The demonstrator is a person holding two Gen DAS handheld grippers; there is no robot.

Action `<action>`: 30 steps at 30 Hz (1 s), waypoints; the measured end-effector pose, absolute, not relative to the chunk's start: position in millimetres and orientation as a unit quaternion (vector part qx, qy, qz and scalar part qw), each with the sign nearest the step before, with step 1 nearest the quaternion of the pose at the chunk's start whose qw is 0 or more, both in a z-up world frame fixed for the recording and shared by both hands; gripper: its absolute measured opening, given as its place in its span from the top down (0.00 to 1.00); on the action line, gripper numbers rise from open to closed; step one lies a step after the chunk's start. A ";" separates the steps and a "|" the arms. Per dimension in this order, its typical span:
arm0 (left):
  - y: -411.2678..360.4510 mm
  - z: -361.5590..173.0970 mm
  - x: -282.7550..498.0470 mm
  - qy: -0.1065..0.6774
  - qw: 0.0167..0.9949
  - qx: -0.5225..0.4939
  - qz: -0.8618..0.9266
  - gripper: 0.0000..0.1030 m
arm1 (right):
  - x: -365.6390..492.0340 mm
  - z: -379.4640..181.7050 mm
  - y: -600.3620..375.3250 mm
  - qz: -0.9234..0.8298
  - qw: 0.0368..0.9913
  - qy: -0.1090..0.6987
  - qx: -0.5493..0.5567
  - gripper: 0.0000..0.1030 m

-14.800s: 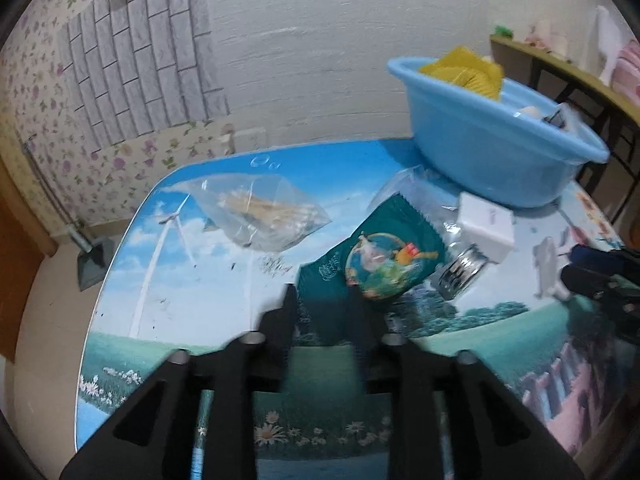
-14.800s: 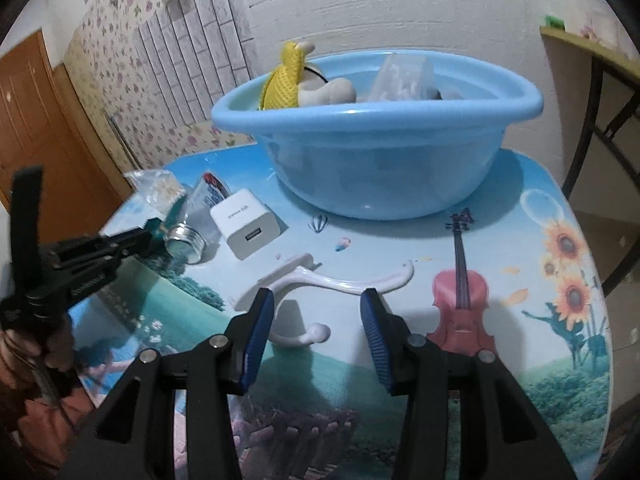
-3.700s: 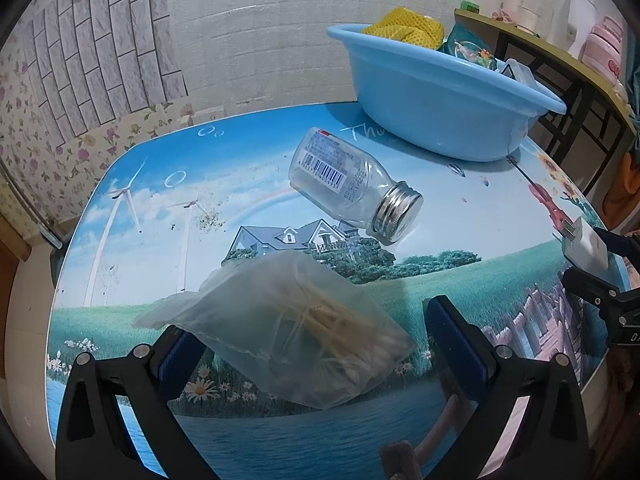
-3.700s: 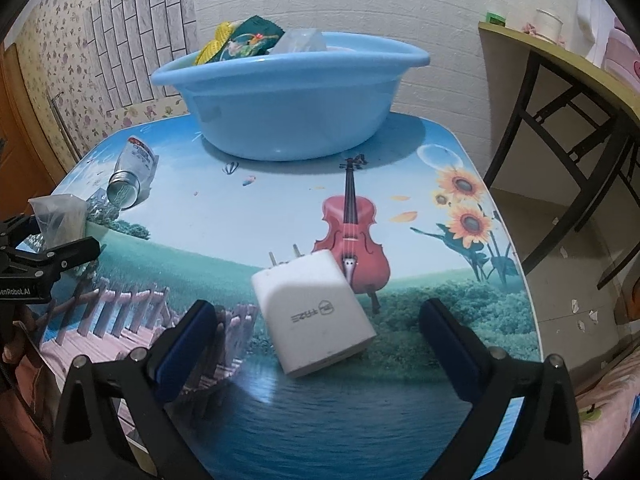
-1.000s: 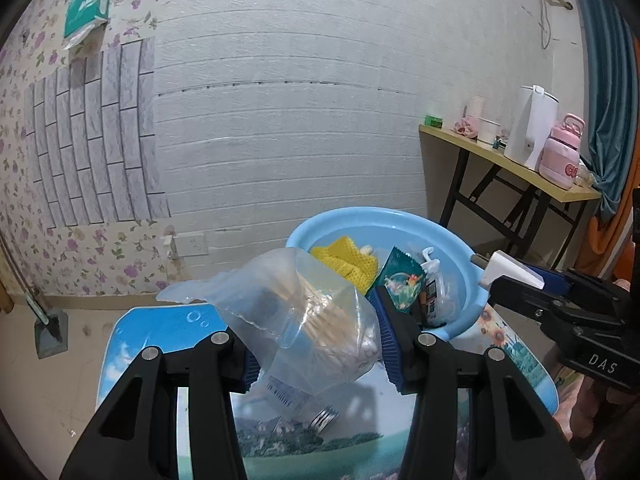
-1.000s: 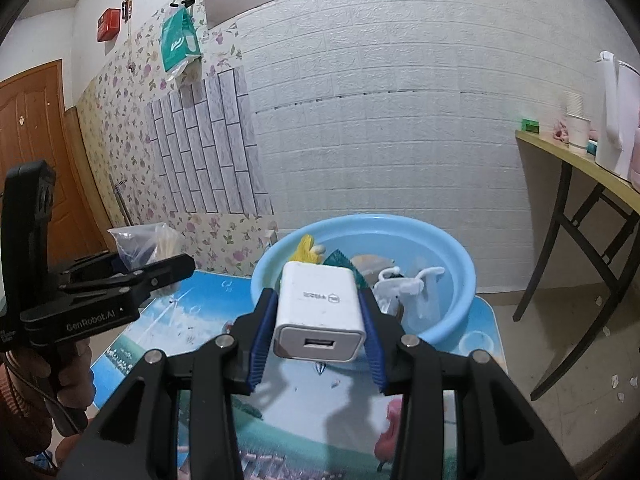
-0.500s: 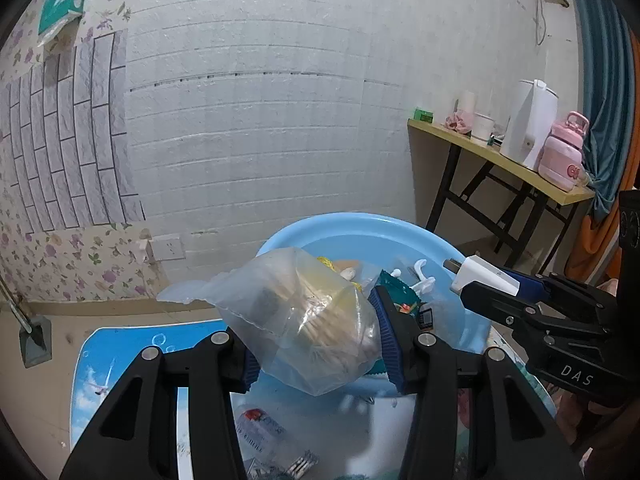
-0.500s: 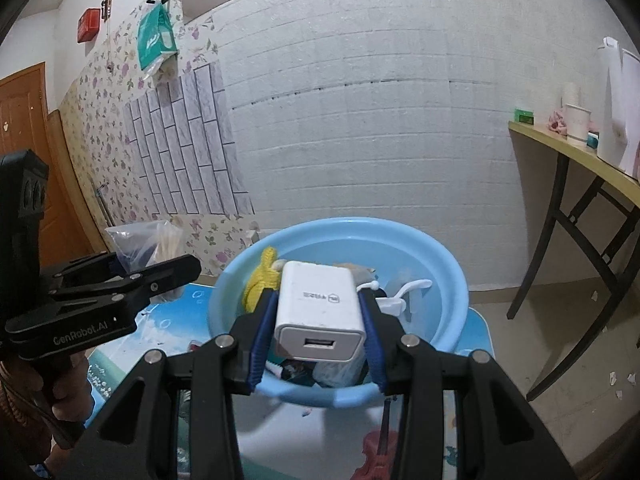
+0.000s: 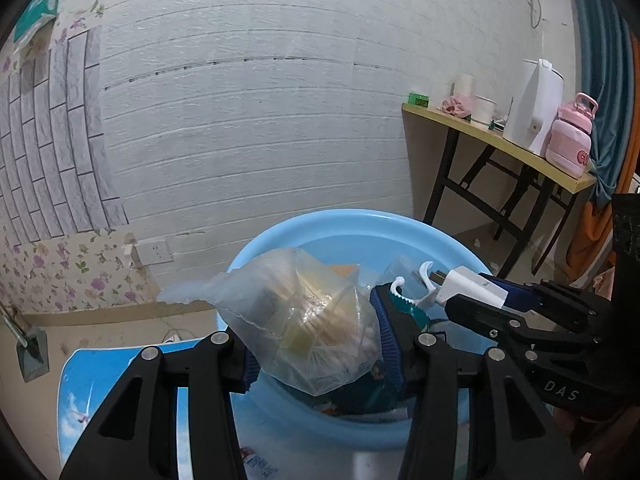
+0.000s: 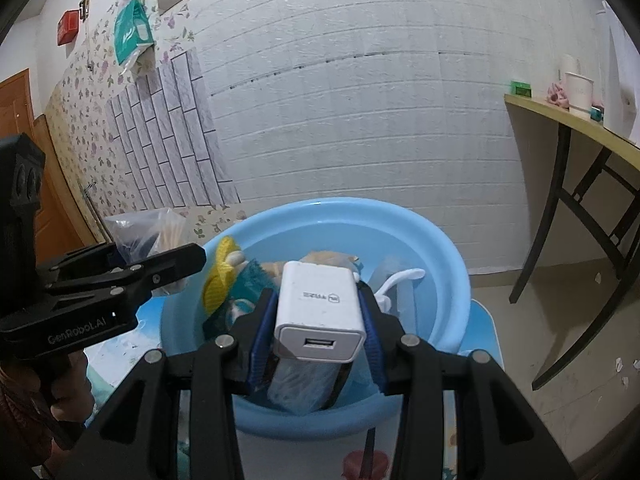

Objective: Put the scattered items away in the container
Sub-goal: 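Carry the swab bag and charger over the basin with both grippers, then open both grippers to release the swab bag and charger into the basin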

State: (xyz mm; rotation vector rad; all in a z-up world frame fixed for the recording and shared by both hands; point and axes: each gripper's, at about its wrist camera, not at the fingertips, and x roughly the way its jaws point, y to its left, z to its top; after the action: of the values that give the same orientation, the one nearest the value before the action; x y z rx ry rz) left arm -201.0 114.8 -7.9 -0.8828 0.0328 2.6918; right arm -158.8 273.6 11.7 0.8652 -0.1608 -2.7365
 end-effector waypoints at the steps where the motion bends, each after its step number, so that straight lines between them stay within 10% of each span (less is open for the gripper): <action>1: 115.8 -8.9 -202.9 0.011 0.156 -0.309 0.938 0.52 | -161.8 10.7 274.6 -0.944 0.132 -0.056 0.299 0.61; 8: 120.8 -14.9 -205.4 0.011 0.177 -0.314 0.933 0.49 | -173.8 3.5 275.9 -0.941 0.129 -0.063 0.306 0.61; 13: 115.7 -15.3 -205.3 -0.004 0.179 -0.320 0.930 0.27 | -175.7 2.1 274.1 -0.940 0.134 -0.061 0.309 0.60; 30: 90.2 0.1 -164.7 -0.002 0.139 -0.313 0.940 0.25 | -149.5 15.4 273.3 -0.939 0.118 -0.053 0.319 0.53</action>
State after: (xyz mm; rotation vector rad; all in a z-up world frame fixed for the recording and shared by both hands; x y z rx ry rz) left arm -164.7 90.2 0.1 -0.9035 -0.0059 2.7169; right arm -149.5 273.3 15.4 0.9342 -0.1539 -2.7471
